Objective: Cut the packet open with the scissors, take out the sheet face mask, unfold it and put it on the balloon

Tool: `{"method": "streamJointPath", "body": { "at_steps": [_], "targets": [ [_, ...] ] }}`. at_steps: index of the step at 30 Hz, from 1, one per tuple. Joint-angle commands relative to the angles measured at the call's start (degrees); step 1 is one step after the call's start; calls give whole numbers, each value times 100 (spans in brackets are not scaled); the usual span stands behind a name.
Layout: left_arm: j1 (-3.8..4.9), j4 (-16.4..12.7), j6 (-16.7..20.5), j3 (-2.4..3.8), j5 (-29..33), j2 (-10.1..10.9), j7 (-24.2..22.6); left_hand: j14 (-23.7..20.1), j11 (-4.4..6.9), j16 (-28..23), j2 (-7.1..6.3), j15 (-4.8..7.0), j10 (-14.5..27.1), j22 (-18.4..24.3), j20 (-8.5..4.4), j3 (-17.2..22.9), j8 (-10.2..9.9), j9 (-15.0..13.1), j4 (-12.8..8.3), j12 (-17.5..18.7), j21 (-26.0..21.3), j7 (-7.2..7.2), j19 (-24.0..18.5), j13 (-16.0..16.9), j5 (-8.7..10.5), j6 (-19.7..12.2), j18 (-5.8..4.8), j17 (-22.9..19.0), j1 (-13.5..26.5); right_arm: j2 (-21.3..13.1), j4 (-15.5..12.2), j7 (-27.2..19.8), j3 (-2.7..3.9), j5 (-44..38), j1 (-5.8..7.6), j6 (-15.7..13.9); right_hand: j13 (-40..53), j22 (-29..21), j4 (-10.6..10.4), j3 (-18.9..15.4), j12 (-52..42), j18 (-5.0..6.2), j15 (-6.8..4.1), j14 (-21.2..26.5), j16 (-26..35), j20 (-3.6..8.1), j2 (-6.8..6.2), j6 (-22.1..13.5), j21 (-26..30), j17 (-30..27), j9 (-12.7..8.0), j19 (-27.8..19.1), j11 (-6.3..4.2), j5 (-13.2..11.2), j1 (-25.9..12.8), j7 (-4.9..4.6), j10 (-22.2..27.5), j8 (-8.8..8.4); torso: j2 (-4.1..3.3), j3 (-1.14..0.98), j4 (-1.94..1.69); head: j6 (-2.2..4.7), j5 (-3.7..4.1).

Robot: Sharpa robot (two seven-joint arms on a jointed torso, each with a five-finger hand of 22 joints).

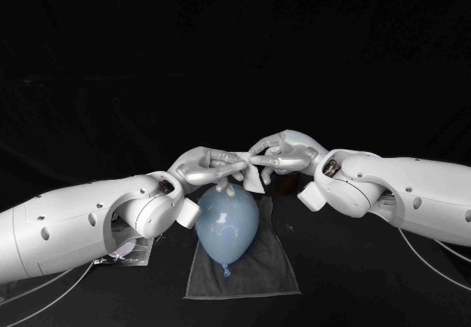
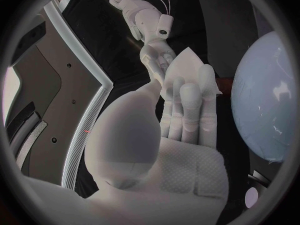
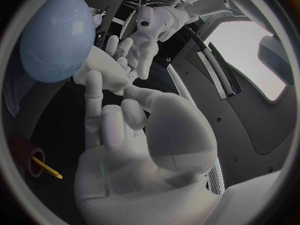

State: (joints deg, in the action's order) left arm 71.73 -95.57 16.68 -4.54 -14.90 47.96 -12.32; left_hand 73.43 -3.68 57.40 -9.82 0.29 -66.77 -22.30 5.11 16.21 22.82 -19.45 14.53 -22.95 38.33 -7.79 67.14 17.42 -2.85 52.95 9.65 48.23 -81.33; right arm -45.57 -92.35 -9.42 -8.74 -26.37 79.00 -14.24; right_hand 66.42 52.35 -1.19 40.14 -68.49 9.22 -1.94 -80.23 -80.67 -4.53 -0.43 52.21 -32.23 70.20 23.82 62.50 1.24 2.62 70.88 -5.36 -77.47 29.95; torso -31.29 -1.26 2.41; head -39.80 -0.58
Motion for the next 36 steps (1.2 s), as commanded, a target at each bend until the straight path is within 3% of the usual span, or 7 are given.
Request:
{"method": "streamJointPath", "body": {
  "at_steps": [1,20,36],
  "targets": [
    [-1,-10,106,4,-215,-29,-141,67,30,70,10,13,-47,-30,-12,-3,0,1,-17,-27,63,9,-46,20,2,80,74,91,-63,15,-23,-23,3,25,-10,-63,13,5,24,22,-21,117,6,-32,-23,4,93,140,16,17,16,1,11,15,4,-36,-12,36,4,2,3,-1,-10],
    [0,-4,218,5,-398,-26,55,422,168,695,-30,129,-290,-300,-101,-152,173,-71,117,-390,430,155,-94,288,2,397,79,866,-107,20,-86,-73,2,78,-22,-98,23,6,26,15,-30,117,5,-42,-32,4,93,147,15,34,17,4,10,15,-3,-35,-20,37,2,-3,6,-7,4],
    [1,-1,306,5,-440,-29,94,500,233,862,154,186,-215,-468,-151,100,262,-103,-14,-533,642,223,-176,429,-1,451,78,1093,-529,-11,-147,-119,2,176,-23,-55,32,8,31,5,-38,117,4,-49,-37,5,93,155,14,45,18,8,8,15,-13,-32,-29,36,5,-1,7,8,0]
  ]
}}
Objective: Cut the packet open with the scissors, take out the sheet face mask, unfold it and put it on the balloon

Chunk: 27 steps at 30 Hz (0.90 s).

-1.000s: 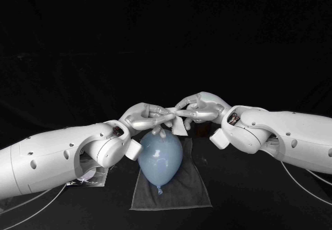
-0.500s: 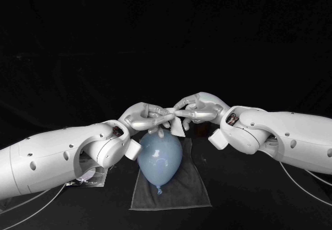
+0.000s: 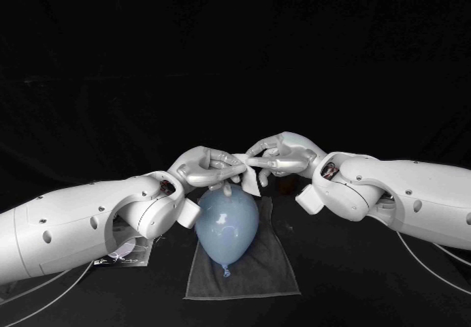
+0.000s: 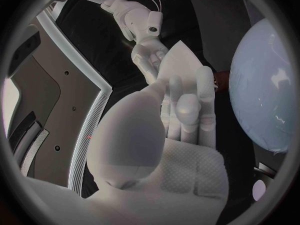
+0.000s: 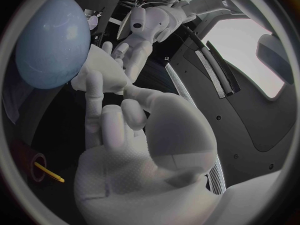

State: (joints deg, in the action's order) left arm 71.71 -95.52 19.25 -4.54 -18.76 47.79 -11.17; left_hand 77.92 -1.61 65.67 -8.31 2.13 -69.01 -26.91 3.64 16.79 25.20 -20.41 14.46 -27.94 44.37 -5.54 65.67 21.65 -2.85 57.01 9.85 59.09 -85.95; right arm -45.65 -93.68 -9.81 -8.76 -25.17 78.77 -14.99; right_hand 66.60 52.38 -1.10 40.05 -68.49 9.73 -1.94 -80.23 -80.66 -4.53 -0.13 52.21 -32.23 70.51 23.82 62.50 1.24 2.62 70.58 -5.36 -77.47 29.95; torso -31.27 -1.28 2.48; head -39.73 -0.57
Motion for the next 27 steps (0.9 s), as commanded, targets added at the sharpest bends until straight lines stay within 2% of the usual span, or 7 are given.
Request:
{"method": "streamJointPath", "body": {
  "at_steps": [1,9,14,18,27],
  "targets": [
    [2,-5,54,5,-54,-14,-22,51,26,35,2,2,9,-7,-4,43,25,-7,-6,-35,38,-2,-28,6,-1,44,57,7,-67,-4,-16,-79,4,58,-1,24,15,5,23,14,-39,66,4,-49,-38,5,63,155,14,14,18,8,8,15,17,-32,-28,36,2,1,0,0,-1],
    [2,-13,32,5,-33,-24,-71,55,8,38,1,-7,51,-47,-5,85,-2,7,40,-15,88,-25,-53,7,0,1,54,18,-29,7,24,-5,4,65,-2,93,-14,7,33,-1,-11,65,3,-19,-8,6,50,158,14,-51,17,11,7,15,4,-31,-15,32,3,2,-2,10,-2],
    [2,-16,-2,5,159,-8,-105,11,-128,-6,-100,-110,164,-106,46,23,-232,104,203,58,148,-199,-138,-8,4,-338,33,-11,222,8,66,2,2,66,-21,90,-52,7,63,1,37,62,14,3,13,2,62,77,24,-81,-12,-1,25,21,-11,-58,17,-44,-2,1,-2,25,-16],
    [2,-11,-20,5,413,25,-110,-31,-201,-37,-160,-176,237,-137,101,-133,-349,149,207,30,175,-280,-196,28,5,-519,30,-36,461,-7,64,-25,2,59,-37,64,-41,10,90,9,30,61,19,2,12,0,70,59,25,-75,-20,-3,31,22,0,-66,13,-68,-5,-4,-3,20,-18],
    [2,24,-104,4,857,87,-90,-64,-213,-59,-154,-193,259,-153,126,-186,-357,150,194,-20,189,-289,-232,66,4,-530,37,-56,490,-35,47,-72,2,-16,-49,46,-30,15,127,21,23,61,21,-3,8,-1,82,61,23,-64,-25,-3,35,21,19,-70,9,-81,3,-2,1,21,-17]
  ]
}}
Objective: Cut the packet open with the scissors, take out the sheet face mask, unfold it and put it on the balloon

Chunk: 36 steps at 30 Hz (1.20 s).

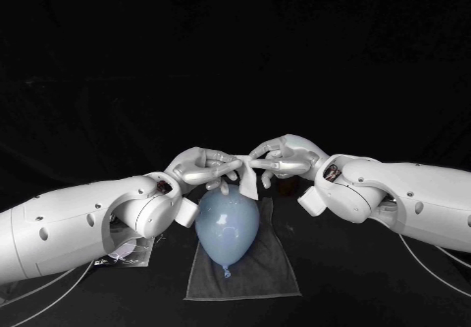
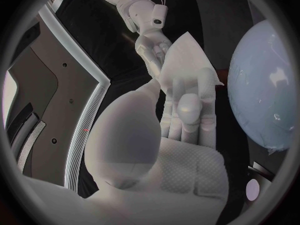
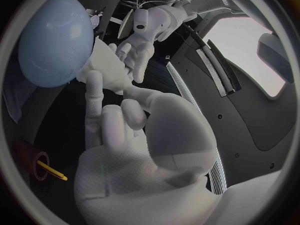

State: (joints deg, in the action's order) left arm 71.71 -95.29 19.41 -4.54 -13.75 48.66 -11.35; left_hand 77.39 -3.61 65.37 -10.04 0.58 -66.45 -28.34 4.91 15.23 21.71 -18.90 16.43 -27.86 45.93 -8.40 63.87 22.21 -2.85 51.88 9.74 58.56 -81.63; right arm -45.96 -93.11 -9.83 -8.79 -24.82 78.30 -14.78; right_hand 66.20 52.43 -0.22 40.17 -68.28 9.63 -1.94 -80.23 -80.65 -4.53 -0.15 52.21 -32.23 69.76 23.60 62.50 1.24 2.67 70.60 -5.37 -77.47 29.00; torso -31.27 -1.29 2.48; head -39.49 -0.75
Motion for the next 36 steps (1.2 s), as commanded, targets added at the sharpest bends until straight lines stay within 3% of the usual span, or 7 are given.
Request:
{"method": "streamJointPath", "body": {
  "at_steps": [1,13,18,23,27,30,36],
  "targets": [
    [2,4,-131,4,377,1,-62,-12,-13,-29,20,-38,4,-10,-1,-31,-8,-1,-2,-29,33,-3,-53,11,4,-16,49,-4,59,-6,-14,-75,5,-58,-3,28,17,10,40,10,-4,71,21,-4,5,-1,84,62,22,15,-3,-3,35,15,18,-69,5,14,3,-1,1,-4,1],
    [2,40,-199,3,559,-12,149,-28,0,-16,165,-36,7,-44,22,-90,16,-14,18,-156,70,11,-98,99,8,28,66,15,159,-14,-48,-98,5,-164,-15,41,17,14,72,10,-3,71,22,-1,9,-1,80,70,19,9,-5,-2,36,13,30,-70,5,8,-2,0,-4,-9,-1],
    [2,58,-215,3,573,-9,444,-5,-4,34,448,-38,37,-92,37,-560,40,-28,38,-365,131,35,-136,253,7,50,75,73,1191,-17,-68,-116,5,-182,-20,45,24,16,83,10,-9,71,22,-4,5,-1,79,72,18,16,-5,-2,36,13,34,-70,2,7,3,1,-2,-12,-3],
    [2,64,-294,3,576,-21,683,69,33,135,679,-7,27,-125,16,-849,108,-66,45,-532,182,79,-133,373,10,109,78,188,1670,-12,-78,-123,5,-212,-24,63,26,18,91,10,-11,71,22,-2,7,-1,78,75,17,13,-5,-2,36,12,37,-71,0,5,3,3,1,-10,-9],
    [2,68,-376,2,571,-36,850,225,82,363,970,38,-22,-389,-23,-1133,189,-109,49,-683,419,132,-3,482,10,195,43,438,2109,-3,-83,-135,5,-235,-26,67,30,19,100,9,-13,71,22,-5,4,-1,76,77,16,19,-6,-2,36,12,39,-71,-1,4,0,1,-2,-6,-12],
    [2,69,-439,2,568,-42,927,327,116,521,1089,68,-74,-612,-50,-1259,237,-134,53,-758,609,168,107,534,10,257,11,608,2242,3,-86,-137,5,-252,-28,80,35,21,107,8,-17,71,22,-4,6,-1,75,80,15,16,-6,-2,36,12,42,-71,-4,3,-1,1,-1,-7,-10],
    [2,58,-502,3,583,-56,925,348,122,559,1119,74,-78,-648,-56,-1284,245,-139,45,-772,641,174,120,547,8,264,6,652,2239,12,-89,-123,5,-310,-30,127,35,21,107,8,-17,71,22,-4,6,-1,75,80,15,16,-6,-2,36,12,42,-71,-4,3,0,3,-2,-11,-14]
  ]
}}
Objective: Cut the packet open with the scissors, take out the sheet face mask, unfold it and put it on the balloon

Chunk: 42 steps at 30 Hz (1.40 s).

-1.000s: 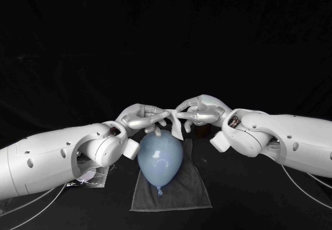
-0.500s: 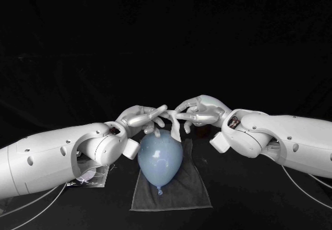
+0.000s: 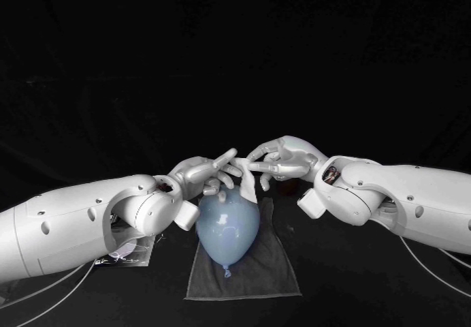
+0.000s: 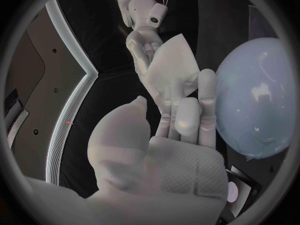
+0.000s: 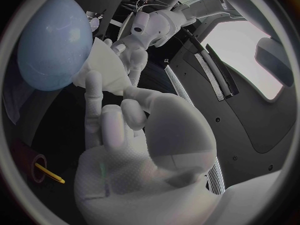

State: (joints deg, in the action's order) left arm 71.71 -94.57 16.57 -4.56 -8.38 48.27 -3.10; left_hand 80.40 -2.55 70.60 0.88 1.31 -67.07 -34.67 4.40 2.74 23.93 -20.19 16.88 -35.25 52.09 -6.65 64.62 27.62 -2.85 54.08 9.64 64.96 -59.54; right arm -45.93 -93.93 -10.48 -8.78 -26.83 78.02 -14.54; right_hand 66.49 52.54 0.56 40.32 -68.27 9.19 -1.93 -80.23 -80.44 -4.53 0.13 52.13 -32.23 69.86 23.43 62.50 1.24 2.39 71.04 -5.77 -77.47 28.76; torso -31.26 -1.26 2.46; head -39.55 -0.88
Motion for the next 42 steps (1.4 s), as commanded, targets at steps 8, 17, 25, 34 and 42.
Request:
{"method": "streamJointPath", "body": {
  "at_steps": [8,17,25,34,42],
  "targets": [
    [1,-41,-128,5,299,-32,-211,19,17,11,104,4,31,-38,-14,-79,28,-20,-27,-66,66,0,-3,57,5,15,14,-24,-383,43,15,114,1,-302,-8,377,23,13,44,-10,-33,115,22,-5,-16,0,43,93,13,9,11,-2,37,39,1,-31,-13,25,-1,1,2,-12,-12],
    [1,-48,18,6,543,-9,-482,-3,20,-12,177,4,47,-57,-11,-106,34,-26,-34,-91,93,1,-42,92,3,9,17,-52,-722,56,-1,234,-9,-453,-32,602,23,13,44,-10,-33,115,22,-5,-16,0,43,93,13,9,11,-2,37,39,1,-31,-13,25,2,-1,-1,-30,-20],
    [1,-41,53,5,615,5,-551,-8,48,-18,321,26,71,-88,-21,101,19,-14,-147,-105,133,20,-78,126,-1,-7,21,-59,-1426,52,-16,244,-11,-497,-41,617,25,15,54,-12,-34,115,22,-2,-14,0,41,99,11,4,12,-2,36,39,3,-31,-14,25,2,-1,1,-25,-18],
    [2,-44,-89,5,627,30,-590,-45,80,-65,-85,56,127,-77,-52,845,-11,25,-508,44,141,48,-155,55,-8,42,25,-105,-2409,49,9,216,-12,-502,-44,492,26,17,63,-13,-34,115,22,1,-10,0,41,104,9,-3,12,-2,36,39,5,-31,-15,24,-1,-2,2,-29,-15],
    [2,-38,-156,5,628,62,-675,-70,93,-83,-336,63,94,-84,-59,1526,34,10,-695,148,161,62,-213,-9,0,139,32,-120,-2680,39,10,202,-12,-516,-44,420,19,20,72,-21,-27,115,22,-1,-12,0,34,108,7,1,11,-1,37,39,2,-32,-12,22,1,-2,1,-24,-7]
  ]
}}
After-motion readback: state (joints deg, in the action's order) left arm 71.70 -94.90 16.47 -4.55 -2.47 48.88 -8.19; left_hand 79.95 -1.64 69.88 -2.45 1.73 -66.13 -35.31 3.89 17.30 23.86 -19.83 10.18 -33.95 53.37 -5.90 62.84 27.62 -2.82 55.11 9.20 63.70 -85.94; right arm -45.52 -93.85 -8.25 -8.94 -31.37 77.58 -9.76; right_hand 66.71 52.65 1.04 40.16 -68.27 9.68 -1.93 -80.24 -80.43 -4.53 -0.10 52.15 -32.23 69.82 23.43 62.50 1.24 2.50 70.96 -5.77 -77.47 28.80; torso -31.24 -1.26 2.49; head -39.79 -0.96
